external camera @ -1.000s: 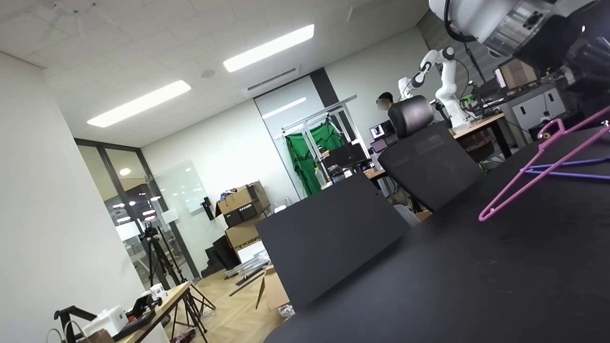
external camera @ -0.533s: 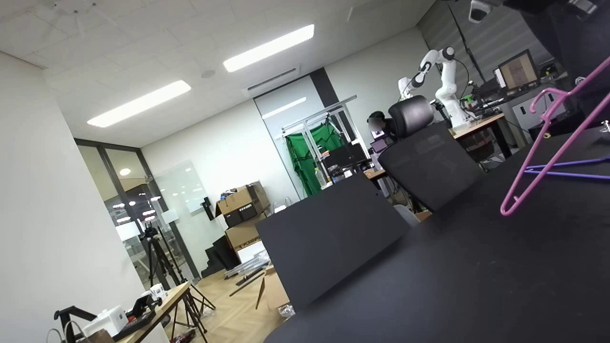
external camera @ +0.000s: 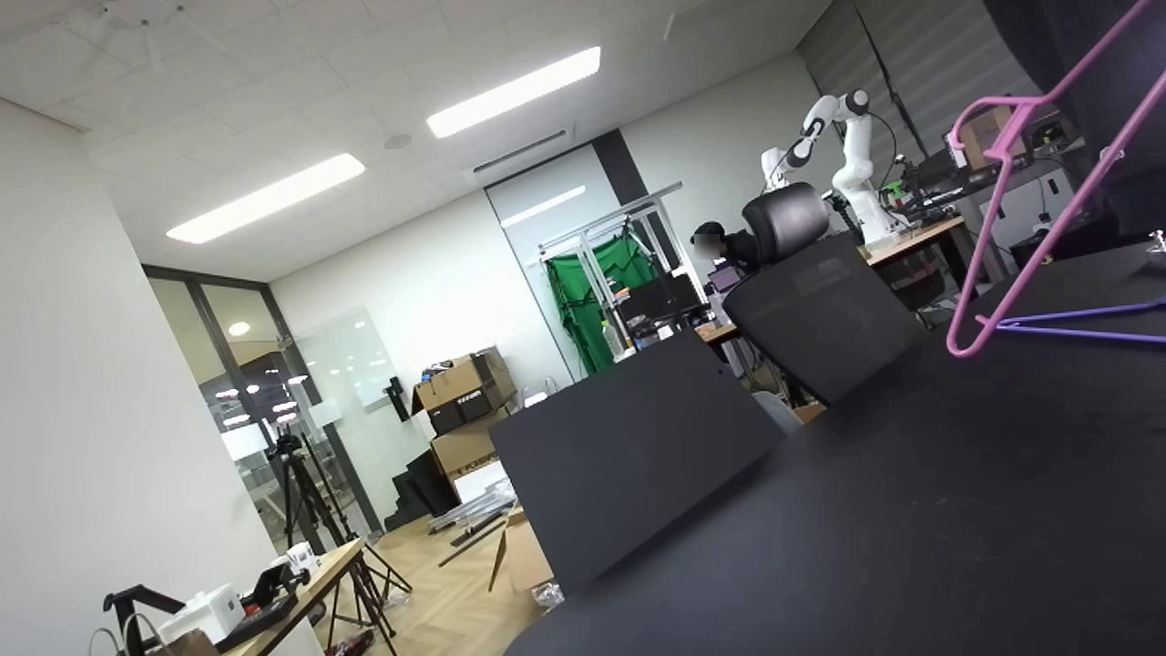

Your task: Pick up the pink hanger from the table and place it on the black rail

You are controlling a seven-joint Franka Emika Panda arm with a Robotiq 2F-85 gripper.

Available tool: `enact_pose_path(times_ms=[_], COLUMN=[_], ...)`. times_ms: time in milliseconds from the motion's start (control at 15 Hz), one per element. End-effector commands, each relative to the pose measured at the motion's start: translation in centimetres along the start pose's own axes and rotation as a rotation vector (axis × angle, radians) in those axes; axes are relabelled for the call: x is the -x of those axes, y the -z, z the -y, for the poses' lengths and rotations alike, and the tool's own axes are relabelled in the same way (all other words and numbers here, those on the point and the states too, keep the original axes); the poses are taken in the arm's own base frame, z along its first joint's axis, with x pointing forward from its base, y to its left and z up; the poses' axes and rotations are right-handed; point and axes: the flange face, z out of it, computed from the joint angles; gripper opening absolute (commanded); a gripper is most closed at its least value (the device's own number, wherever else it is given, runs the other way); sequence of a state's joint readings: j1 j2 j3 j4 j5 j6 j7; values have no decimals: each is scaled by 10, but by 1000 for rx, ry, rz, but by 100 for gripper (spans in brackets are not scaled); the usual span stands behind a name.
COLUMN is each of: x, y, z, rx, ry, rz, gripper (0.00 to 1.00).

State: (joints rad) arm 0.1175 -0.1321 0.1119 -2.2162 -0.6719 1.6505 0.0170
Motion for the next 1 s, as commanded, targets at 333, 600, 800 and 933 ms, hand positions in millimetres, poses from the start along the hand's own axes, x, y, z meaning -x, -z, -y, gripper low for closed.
enact_pose_path(times_ms=[333,600,800,933], x=[49,42,38,37], y=[45,46,42,41], z=[8,6,8,9], rx=[181,154,151,151], ry=[-50,-18,-9,-8], rz=[-162,-144,-134,-133], gripper=[2,8,8,8])
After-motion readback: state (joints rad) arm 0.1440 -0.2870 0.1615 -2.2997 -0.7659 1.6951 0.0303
